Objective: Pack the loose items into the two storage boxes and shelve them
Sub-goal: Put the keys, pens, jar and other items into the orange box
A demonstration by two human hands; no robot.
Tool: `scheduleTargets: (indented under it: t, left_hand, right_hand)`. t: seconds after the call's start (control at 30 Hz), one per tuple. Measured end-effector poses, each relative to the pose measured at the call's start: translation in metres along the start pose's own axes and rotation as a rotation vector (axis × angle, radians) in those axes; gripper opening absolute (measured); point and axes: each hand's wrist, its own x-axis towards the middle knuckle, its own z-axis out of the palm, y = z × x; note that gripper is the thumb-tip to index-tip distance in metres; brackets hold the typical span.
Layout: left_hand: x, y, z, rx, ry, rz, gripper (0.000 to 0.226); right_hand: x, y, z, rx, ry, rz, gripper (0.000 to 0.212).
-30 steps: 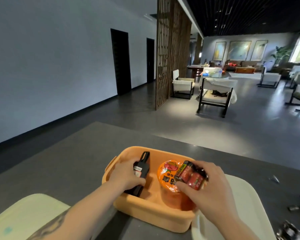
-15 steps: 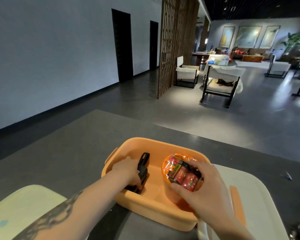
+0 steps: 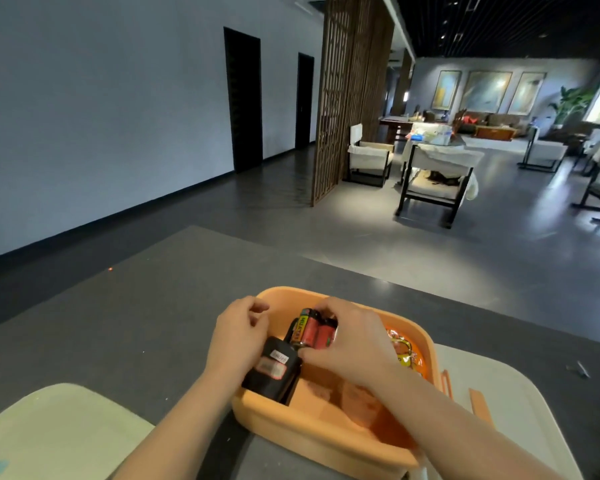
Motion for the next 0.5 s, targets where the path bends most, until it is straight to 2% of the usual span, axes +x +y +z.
scheduleTargets:
  t: [0.13, 0.23, 0.4, 0.5]
  left_hand:
    - [0.002, -0.004, -0.001, -0.053, 0.019, 0.002, 0.019]
    - [0.003, -0.007, 0.001, -0.053, 0.006, 0.002, 0.019]
    - [0.004, -0.006, 0.001, -0.083, -0.012, -0.012, 0.018]
    - [0.004, -0.004, 0.001, -0.082, -0.017, -0.023, 0.02]
  right_hand:
    - [0.031, 0.005, 0.018, -0.078, -0.221, 0.097, 0.057]
    - [0.041, 0.011, 0.024, -0.245, -0.341, 0.126, 0.049]
    - [0.055, 0.015, 0.037, -0.444, -0.458, 0.2, 0.033]
    - [0.059, 0.016, 0.046, -0.589, -0.518, 0.183, 0.025]
